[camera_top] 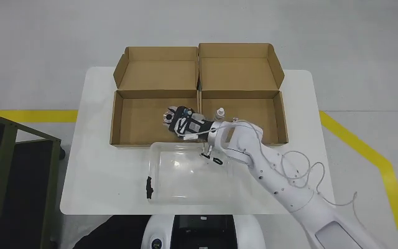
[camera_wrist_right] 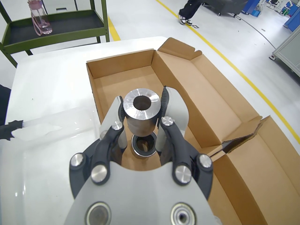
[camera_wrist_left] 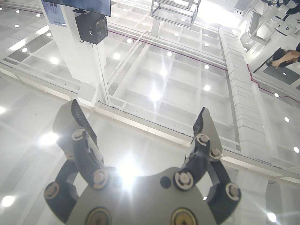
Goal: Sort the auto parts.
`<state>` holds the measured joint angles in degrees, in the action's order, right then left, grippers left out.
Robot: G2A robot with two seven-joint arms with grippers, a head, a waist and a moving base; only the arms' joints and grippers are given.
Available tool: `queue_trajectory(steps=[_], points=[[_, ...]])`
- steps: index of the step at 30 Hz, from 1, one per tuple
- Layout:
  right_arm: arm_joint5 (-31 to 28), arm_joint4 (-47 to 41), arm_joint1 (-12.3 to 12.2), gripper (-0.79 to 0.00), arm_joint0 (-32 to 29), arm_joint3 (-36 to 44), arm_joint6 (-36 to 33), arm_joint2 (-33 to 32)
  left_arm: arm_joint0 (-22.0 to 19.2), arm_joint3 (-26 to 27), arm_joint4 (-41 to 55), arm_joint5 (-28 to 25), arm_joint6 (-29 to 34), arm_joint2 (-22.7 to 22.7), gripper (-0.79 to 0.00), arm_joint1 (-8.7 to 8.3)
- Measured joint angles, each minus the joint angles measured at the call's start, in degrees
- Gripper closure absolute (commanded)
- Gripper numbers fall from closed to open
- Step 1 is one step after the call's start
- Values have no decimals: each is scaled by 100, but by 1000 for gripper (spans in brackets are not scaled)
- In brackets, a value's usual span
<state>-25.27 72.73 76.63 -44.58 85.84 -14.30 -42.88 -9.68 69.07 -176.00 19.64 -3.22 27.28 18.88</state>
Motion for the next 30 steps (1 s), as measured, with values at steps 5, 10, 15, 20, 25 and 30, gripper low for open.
queue_trajectory(steps=[5,10,15,20,25,30], points=[[99,67,169,0,300,-324,-234,316,0,0,0,0,0,0,-785,0],[138,78,322,0,530,-587,-388,547,0,0,0,0,0,0,-785,0],[125,-34,488,0,745,-910,-550,740,0,0,0,0,0,0,-785,0],[48,-178,638,0,937,-1203,-667,865,0,0,0,0,0,0,-785,0],[-32,-318,768,0,1081,-1469,-783,952,0,0,0,0,0,0,-785,0],[-82,-361,890,0,1170,-1721,-824,1049,0,0,0,0,0,0,-785,0]])
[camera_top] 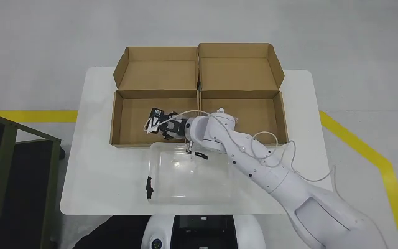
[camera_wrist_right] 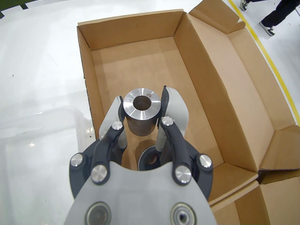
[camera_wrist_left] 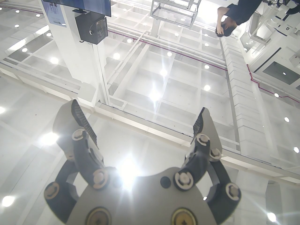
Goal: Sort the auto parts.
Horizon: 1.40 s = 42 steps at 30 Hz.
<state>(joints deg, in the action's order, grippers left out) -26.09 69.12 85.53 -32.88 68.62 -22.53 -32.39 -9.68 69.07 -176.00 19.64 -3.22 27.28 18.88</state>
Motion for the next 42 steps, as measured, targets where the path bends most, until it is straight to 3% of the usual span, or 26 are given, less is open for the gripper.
queue_trajectory(steps=[6,9,12,17,22,28,34,42], points=[[-67,12,107,-77,79,-209,-33,44,0,0,0,0,0,0,-785,0],[-87,44,150,-194,110,-262,-74,55,0,0,0,0,0,0,-785,0],[-125,53,191,-249,127,-323,-130,65,0,0,0,0,0,0,-785,0],[-184,87,252,-237,138,-428,-161,74,0,0,0,0,0,0,-785,0],[-284,138,295,-320,155,-507,-192,65,0,0,0,0,0,0,-785,0],[-329,178,324,-326,157,-458,-115,-25,0,0,0,0,0,0,-785,0],[-455,254,236,-339,14,44,22,-305,0,0,0,0,0,0,-785,0],[-743,354,-56,-391,-721,1238,120,-947,0,0,0,0,0,0,-785,0]])
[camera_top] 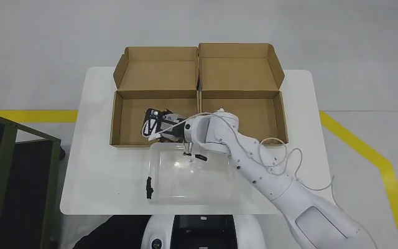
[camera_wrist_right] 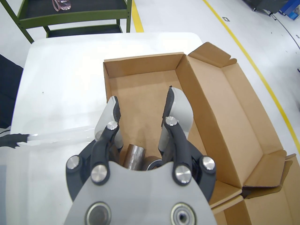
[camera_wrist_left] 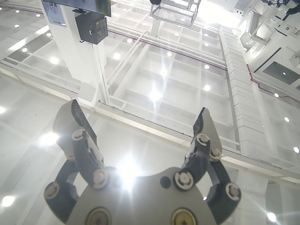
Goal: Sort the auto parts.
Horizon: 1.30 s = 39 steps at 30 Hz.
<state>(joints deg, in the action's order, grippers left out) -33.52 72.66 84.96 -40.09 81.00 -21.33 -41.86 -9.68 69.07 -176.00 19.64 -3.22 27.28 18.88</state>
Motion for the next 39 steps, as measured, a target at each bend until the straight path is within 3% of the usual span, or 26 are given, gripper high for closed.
queue_trajectory(steps=[7,22,39], points=[[-257,217,-278,-785,-804,977,69,-662,0,0,0,0,0,0,-785,0],[-580,469,-760,-785,-2376,2344,598,-2424,0,0,0,0,0,0,-785,0],[-402,919,-1130,-785,-4327,2973,2234,-4540,0,0,0,0,0,0,-785,0]])
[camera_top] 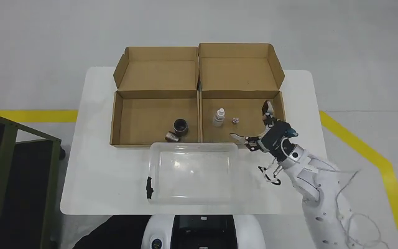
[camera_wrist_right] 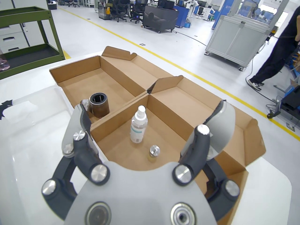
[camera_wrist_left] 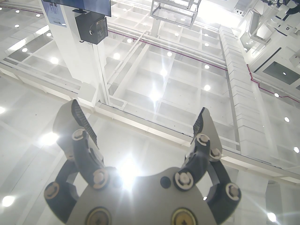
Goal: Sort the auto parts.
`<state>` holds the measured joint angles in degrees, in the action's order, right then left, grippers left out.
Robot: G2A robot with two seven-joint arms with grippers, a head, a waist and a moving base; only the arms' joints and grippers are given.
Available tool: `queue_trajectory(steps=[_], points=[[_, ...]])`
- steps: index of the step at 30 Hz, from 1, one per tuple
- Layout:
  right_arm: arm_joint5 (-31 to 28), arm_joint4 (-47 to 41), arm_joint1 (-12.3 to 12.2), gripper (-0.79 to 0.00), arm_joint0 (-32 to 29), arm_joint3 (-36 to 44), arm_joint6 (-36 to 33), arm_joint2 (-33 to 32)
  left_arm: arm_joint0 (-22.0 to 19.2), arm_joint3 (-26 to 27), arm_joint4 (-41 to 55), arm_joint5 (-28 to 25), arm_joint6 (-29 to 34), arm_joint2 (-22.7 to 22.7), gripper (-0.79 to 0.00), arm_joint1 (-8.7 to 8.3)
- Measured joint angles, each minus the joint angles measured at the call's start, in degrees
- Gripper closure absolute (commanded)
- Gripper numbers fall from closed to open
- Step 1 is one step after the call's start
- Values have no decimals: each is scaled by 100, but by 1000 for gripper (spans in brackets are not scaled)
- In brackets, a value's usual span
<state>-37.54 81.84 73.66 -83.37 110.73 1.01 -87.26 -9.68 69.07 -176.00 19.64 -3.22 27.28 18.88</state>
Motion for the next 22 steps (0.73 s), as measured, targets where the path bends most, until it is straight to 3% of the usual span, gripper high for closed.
queue_trajectory(steps=[9,22], points=[[95,214,-122,-785,-1123,242,701,-937,0,0,0,0,0,0,-785,0],[188,153,-172,-785,-1428,167,1104,-1184,0,0,0,0,0,0,-784,0]])
